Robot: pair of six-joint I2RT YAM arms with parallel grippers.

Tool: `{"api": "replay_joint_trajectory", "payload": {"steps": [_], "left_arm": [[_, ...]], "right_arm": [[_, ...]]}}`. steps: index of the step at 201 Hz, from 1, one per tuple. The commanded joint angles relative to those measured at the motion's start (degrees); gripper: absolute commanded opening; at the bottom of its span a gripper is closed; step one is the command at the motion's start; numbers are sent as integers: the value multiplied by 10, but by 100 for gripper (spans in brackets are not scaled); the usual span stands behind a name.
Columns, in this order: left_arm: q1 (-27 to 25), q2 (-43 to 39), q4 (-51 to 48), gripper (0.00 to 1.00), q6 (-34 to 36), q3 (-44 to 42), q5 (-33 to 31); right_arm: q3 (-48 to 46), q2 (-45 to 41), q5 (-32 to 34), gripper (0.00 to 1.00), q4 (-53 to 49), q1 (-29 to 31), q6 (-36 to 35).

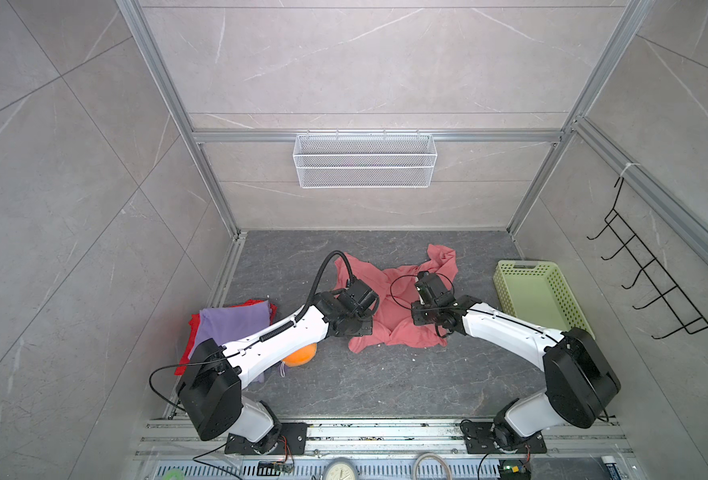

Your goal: Fold and stack the t-shirts

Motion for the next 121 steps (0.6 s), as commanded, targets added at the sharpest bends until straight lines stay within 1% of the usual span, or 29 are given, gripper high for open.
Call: {"api": "replay_joint_trajectory", "payload": {"steps": [1, 36, 53, 70, 87, 99, 110, 121], "left_arm": [[3, 22, -15, 0, 12, 0, 25], [3, 34, 14, 0, -5, -22, 57], [3, 36, 17, 0, -5, -23, 60], [4, 40, 14, 0, -2, -21, 57], [4, 41, 12, 0, 0, -19, 58], [5, 41, 12, 0, -1, -19, 58], [5, 41, 12, 0, -1, -19, 59], [5, 41, 12, 0, -1, -21, 59]], "right_arm": [[-15, 39, -40, 24, -12, -1, -8], [-38, 50, -48, 31, 9, -1, 14], [-46, 47, -48, 34, 11, -2, 19], [-50, 48, -46, 34, 13, -2, 22], [-53, 45, -35, 29, 12, -2, 29], [-57, 40, -24, 29, 9, -1, 34], [-59, 36, -19, 26, 10, -2, 35], [-59, 32, -14, 26, 7, -4, 37]]}}
